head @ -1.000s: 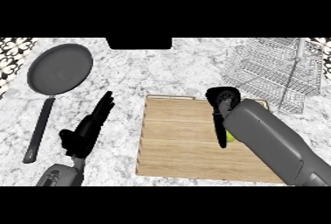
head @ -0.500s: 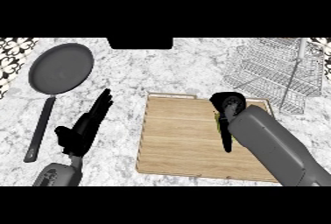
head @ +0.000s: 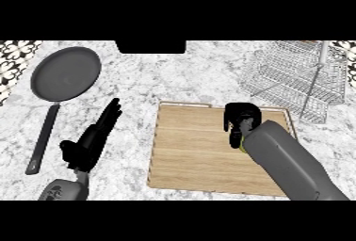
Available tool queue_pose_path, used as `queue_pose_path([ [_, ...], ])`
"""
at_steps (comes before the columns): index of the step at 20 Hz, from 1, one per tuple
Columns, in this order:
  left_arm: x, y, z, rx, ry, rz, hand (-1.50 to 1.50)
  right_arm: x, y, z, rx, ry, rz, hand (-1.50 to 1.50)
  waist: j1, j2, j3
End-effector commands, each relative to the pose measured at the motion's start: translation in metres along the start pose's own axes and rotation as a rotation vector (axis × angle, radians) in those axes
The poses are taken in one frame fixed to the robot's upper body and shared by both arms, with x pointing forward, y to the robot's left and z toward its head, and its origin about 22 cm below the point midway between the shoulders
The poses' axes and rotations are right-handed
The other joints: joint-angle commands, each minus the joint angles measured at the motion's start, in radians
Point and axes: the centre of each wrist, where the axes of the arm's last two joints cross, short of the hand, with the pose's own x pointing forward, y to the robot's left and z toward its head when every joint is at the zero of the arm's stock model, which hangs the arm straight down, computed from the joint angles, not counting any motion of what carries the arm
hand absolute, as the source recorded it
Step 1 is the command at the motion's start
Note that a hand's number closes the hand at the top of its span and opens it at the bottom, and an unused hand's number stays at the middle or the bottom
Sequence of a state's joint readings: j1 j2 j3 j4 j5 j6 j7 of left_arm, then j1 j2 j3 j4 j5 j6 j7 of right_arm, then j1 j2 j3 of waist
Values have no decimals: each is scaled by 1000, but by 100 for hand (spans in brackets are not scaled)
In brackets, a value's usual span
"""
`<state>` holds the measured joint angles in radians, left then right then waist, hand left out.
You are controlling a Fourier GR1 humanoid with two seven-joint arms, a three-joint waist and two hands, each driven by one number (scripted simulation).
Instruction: Pick the pear from the tray and place it in the tiered basket
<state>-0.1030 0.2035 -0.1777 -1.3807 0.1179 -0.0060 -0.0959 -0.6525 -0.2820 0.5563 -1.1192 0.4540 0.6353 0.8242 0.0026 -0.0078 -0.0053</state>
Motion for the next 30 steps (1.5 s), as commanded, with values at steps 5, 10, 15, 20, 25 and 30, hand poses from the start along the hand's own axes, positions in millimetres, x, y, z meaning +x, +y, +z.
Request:
queue_pose_path([
  [5,-2,14,1,-5,3,-5,0,-8,7,-16,-36,-52,-20,150,5,9,5],
  [10,-15,20,12,103,41,18,0,-207,-10,19,-363,281,-281,150,-124,-10,12],
  [15,-15,26,17,105,34,16,0,-327,19,60,-550,386,-381,150,-119,-3,12],
  [20,-12,22,14,60,23,22,0,-380,61,75,-786,333,-606,150,-77,0,10],
  [25,-8,10,10,61,32,29,0,-407,43,112,-978,70,-812,150,-60,-4,7],
  [30,-17,5,11,2,7,3,0,-411,16,151,-1067,9,-796,150,-19,5,5],
])
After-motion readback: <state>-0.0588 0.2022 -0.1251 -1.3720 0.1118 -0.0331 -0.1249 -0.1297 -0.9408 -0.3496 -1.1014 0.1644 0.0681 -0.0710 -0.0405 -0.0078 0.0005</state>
